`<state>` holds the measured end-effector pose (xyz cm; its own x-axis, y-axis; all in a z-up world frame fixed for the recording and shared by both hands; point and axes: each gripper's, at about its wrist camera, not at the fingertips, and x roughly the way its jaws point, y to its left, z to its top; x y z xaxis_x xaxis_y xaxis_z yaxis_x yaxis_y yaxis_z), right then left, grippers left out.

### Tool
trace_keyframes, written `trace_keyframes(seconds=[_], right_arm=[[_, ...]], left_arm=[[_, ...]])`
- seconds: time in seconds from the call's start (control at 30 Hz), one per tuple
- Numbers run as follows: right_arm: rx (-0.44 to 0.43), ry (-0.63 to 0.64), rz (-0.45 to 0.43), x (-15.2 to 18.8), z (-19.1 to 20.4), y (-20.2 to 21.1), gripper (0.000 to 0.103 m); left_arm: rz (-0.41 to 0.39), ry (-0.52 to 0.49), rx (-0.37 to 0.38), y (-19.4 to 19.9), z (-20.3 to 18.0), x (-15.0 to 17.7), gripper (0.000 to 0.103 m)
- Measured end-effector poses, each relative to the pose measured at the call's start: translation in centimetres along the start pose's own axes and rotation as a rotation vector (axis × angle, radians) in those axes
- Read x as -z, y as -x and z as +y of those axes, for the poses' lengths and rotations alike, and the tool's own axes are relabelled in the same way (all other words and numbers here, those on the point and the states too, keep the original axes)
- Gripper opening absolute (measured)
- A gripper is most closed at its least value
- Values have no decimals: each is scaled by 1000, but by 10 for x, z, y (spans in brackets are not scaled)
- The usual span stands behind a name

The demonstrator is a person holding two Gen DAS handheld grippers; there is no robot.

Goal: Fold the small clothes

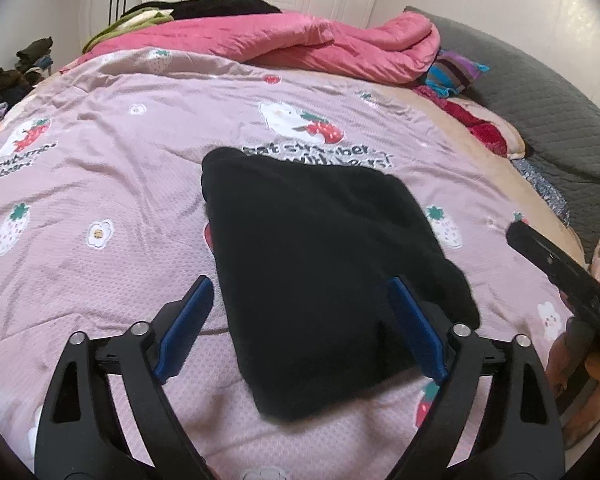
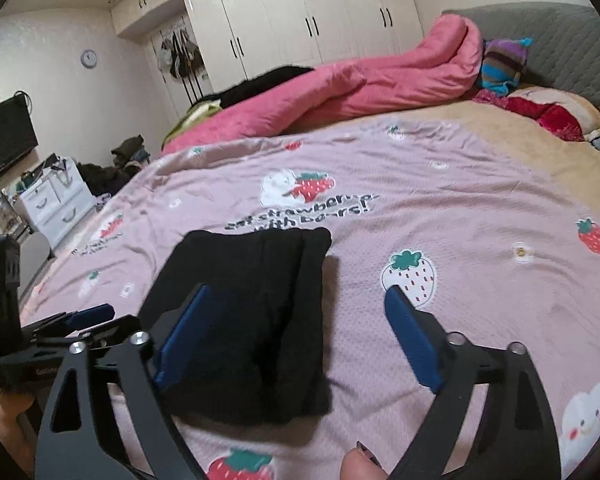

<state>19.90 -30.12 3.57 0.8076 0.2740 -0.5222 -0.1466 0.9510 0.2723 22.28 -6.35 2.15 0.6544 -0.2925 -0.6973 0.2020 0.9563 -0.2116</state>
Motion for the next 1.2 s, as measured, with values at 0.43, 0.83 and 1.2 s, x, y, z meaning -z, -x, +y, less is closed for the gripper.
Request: trace_keyframes(seconds=[0.43,0.83,1.2], right_arm=[[13,47,-84,20,25,62,99],[65,125,-142,57,51,97,99],[111,138,-133,101,59,98,99]], left_arm=[[-85,-18,-4,57,-6,13,94],[-115,-38,-14,88,-4,57,94],[-100,-8,-32,91,16,108,94]])
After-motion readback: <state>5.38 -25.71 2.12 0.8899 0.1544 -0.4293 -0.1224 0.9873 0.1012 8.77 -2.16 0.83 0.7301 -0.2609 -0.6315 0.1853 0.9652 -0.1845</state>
